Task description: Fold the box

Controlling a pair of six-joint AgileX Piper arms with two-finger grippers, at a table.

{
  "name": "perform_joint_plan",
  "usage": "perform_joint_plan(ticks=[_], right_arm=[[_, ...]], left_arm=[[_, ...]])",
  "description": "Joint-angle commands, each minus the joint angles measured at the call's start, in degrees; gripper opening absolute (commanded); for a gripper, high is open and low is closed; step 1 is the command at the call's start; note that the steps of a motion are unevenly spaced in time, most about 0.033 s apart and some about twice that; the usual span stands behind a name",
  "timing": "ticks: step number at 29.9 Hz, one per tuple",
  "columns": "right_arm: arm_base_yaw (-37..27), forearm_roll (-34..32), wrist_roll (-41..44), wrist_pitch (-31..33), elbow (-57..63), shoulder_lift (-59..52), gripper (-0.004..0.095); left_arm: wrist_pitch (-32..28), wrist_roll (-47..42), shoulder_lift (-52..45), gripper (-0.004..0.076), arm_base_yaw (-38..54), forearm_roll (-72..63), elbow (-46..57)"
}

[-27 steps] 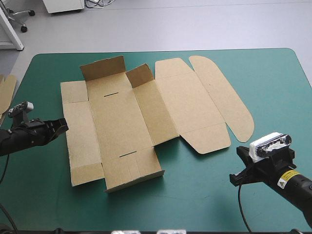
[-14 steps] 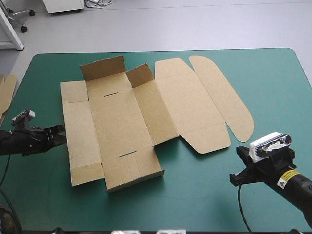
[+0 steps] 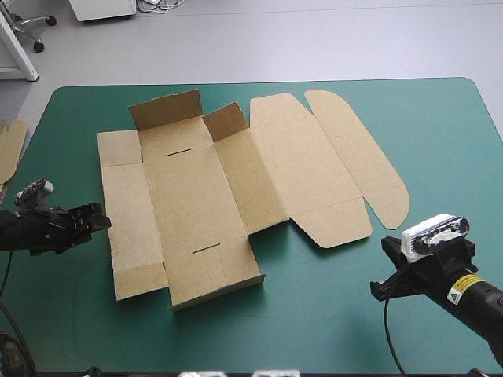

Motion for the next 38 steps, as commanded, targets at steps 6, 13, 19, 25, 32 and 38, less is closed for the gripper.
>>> perform_joint_plan(ticks=[6,13,19,25,32,38], right_arm=[[-0.30,-0.16,-0.39,-3.43,-1.72,0.27,-0.0034],[-0.30,-0.16,-0.02,-3.32,-1.72,0.27,-0.0034],[-0.30,-0.16,-0.02,-2.96,-1.72,0.27,-0.0034],[-0.30,-1.93,-0.02,-1.96,-1.72,0.27,-0.0034],[-0.30,-2.92,0.60,-2.33,-1.72,0.27,-0.0034],[-0.30,-2.92,0.69,-2.60,-1.72,0.27,-0.0034]], left_arm=[[0.56,1.35,3.16,0.0488,0.25,-6.26,-1.60],[1.20,5.00,7.43,0.0488,0.25,-8.67,-1.60],[1.33,7.63,11.00,0.0488,0.34,-10.14,-1.60],[3.95,10.94,12.77,0.0488,0.34,-13.91,-1.60],[6.83,14.36,14.68,0.0488,0.34,-18.27,-1.60],[8.51,16.03,16.51,0.0483,-0.03,-20.77,-1.60]])
